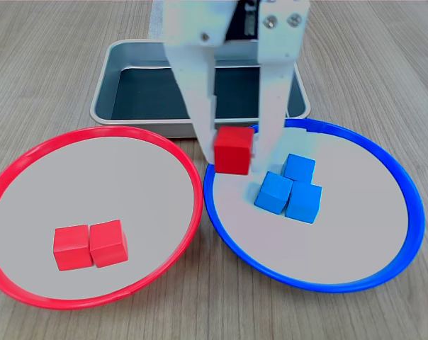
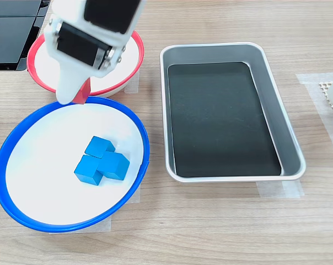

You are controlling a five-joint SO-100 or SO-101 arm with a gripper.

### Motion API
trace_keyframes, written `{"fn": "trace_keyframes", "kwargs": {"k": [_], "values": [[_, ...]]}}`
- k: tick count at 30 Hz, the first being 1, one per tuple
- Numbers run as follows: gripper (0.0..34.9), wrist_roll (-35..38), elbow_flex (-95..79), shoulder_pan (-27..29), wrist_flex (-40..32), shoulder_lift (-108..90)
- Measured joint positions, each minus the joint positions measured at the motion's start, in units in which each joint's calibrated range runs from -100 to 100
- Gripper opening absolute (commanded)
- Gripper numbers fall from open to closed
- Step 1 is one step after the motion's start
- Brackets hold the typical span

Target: Relocate any misplaced blocks to their matching dishes.

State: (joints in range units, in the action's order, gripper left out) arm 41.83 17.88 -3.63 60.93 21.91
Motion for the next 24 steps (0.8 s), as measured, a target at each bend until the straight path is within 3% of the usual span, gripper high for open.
{"fn": "trace_keyframes", "kwargs": {"k": [15,24], "values": [[0.4,18.36,-12.70,13.27,-14.60,-0.26],[0.4,22.27,-12.70,16.90,-16.48,5.03]]}}
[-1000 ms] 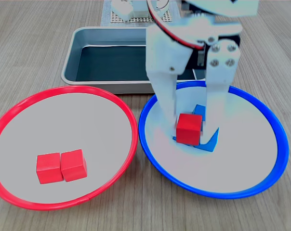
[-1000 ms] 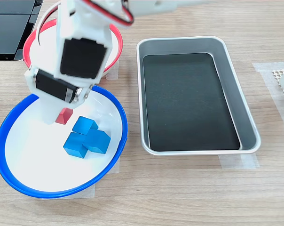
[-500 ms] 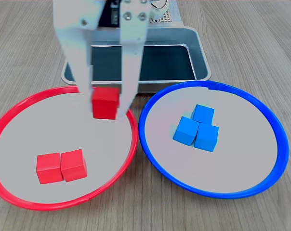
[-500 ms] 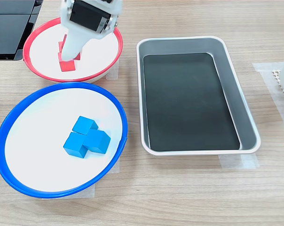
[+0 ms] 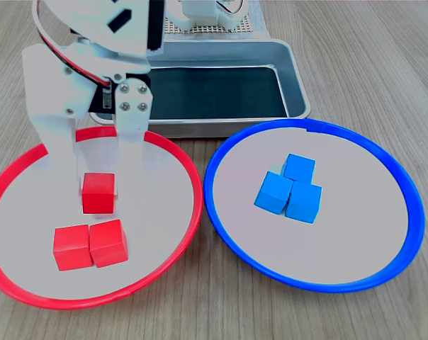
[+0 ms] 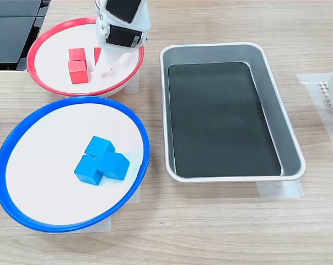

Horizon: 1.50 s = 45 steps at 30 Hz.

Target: Relocate any misplaced blocks to their matching dishes.

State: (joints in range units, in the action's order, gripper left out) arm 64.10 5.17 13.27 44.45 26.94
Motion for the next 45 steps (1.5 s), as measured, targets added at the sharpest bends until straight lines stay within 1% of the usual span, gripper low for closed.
{"fn": "trace_keyframes", "kwargs": {"k": [8,10,16,18,20,23,25,30,32,36,39,42,45], "values": [[0.4,0.59,3.72,0.27,0.49,4.60],[1.3,0.59,4.45,0.27,0.49,5.03],[11.2,0.59,5.99,0.27,0.49,5.46],[15.9,0.49,6.08,0.27,0.49,5.46],[18.0,0.10,6.08,0.27,0.49,5.46],[19.5,-0.63,6.08,0.27,0.49,5.46],[19.3,-0.98,6.08,0.18,0.49,4.18],[16.5,-1.12,2.09,-0.27,0.49,-4.18],[13.3,-1.17,-0.73,-0.80,0.49,-8.18],[6.0,-1.95,-10.25,-2.74,0.49,-19.52],[0.4,-3.47,-21.51,-5.22,0.49,-29.75],[0.4,-5.52,-34.94,-7.88,1.39,-41.43],[0.4,-8.01,-44.92,-8.76,2.53,-51.32]]}}
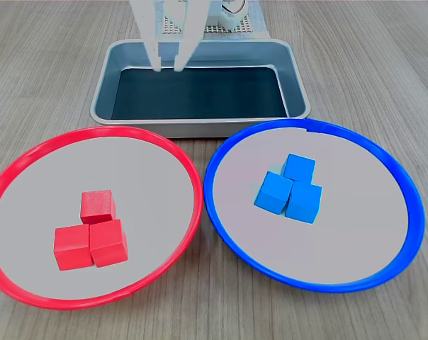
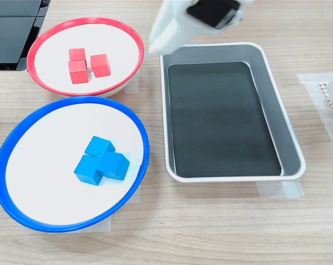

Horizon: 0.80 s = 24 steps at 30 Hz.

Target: Relocate any misplaced blocks to their matching dishes.

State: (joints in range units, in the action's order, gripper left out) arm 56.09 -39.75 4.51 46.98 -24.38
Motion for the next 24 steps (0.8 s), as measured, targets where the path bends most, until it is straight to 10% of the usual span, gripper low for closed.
{"fn": "trace_keyframes", "kwargs": {"k": [13,24], "values": [[0.4,-26.67,-31.76,-10.71,-6.36,-34.61],[0.4,-54.11,-48.82,-6.11,-11.91,-54.22]]}}
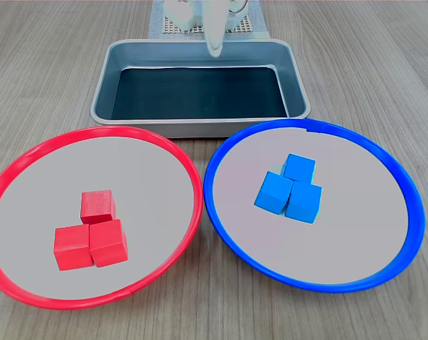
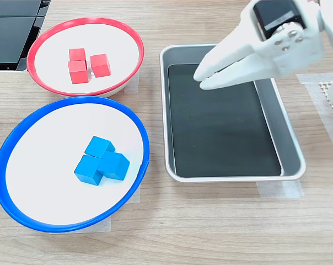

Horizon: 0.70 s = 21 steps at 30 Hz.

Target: Relocate any misplaced blocks to their matching dishes.

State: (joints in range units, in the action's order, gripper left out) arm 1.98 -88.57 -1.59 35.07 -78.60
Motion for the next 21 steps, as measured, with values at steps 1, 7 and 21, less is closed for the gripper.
{"fn": "trace_keyframes", "kwargs": {"k": [1,7,21], "values": [[0.4,-0.68,-0.27,-0.09,0.82,-1.62],[0.4,-2.98,-4.17,0.97,7.99,-11.42],[0.4,-3.17,-11.16,2.74,14.19,-20.63]]}}
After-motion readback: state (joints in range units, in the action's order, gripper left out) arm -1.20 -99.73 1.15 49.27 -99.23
